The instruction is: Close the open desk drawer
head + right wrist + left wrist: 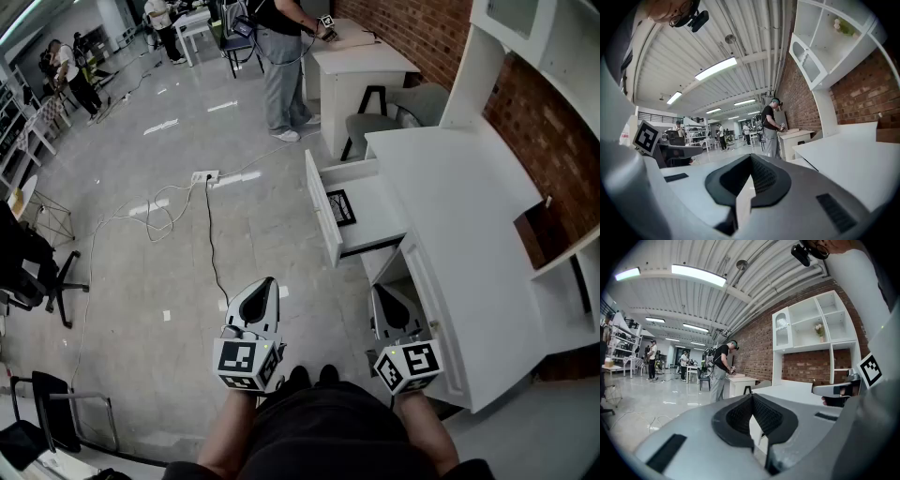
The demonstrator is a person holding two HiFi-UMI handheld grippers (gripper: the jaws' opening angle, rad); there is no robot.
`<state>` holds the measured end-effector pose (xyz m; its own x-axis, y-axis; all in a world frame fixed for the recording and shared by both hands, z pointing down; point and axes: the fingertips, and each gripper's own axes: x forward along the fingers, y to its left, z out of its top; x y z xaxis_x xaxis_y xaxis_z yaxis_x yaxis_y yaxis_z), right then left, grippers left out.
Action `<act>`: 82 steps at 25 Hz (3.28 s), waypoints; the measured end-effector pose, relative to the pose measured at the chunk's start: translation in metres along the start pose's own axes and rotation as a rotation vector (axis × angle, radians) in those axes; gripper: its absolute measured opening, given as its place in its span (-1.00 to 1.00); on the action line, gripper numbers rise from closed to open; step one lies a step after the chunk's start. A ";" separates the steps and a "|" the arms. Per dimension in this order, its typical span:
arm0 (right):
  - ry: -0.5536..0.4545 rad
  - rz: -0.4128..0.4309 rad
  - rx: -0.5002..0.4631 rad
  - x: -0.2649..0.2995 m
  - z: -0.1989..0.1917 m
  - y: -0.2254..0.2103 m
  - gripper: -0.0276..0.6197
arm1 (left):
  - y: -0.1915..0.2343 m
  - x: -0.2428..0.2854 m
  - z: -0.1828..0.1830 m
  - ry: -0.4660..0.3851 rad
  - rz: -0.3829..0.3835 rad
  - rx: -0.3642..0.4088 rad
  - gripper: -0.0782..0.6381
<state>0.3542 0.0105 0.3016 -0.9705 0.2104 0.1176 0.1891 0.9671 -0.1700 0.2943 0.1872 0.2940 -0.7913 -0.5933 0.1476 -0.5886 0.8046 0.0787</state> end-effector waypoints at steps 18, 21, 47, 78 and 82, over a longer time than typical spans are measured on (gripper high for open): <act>0.100 0.096 0.053 0.028 -0.032 -0.004 -0.90 | 0.005 0.026 -0.032 0.083 0.024 -0.077 -0.76; 0.129 0.101 0.056 0.045 -0.037 -0.004 -0.90 | 0.017 0.034 -0.038 0.099 0.035 -0.092 -0.76; 0.333 -0.180 0.154 0.280 -0.092 0.018 -0.90 | 0.215 0.203 -0.056 0.246 -0.190 -0.113 -0.76; 0.205 -0.591 0.382 0.340 -0.074 -0.137 -0.90 | 0.175 0.431 -0.047 0.388 -0.533 0.060 -0.76; 0.171 -0.716 0.441 0.346 -0.077 -0.138 -0.90 | 0.173 0.453 -0.065 0.470 -0.663 0.094 -0.76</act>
<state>0.0034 -0.0390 0.4411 -0.7913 -0.3769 0.4815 -0.5703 0.7388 -0.3589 -0.1556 0.0594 0.4390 -0.1343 -0.8561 0.4991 -0.9378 0.2725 0.2151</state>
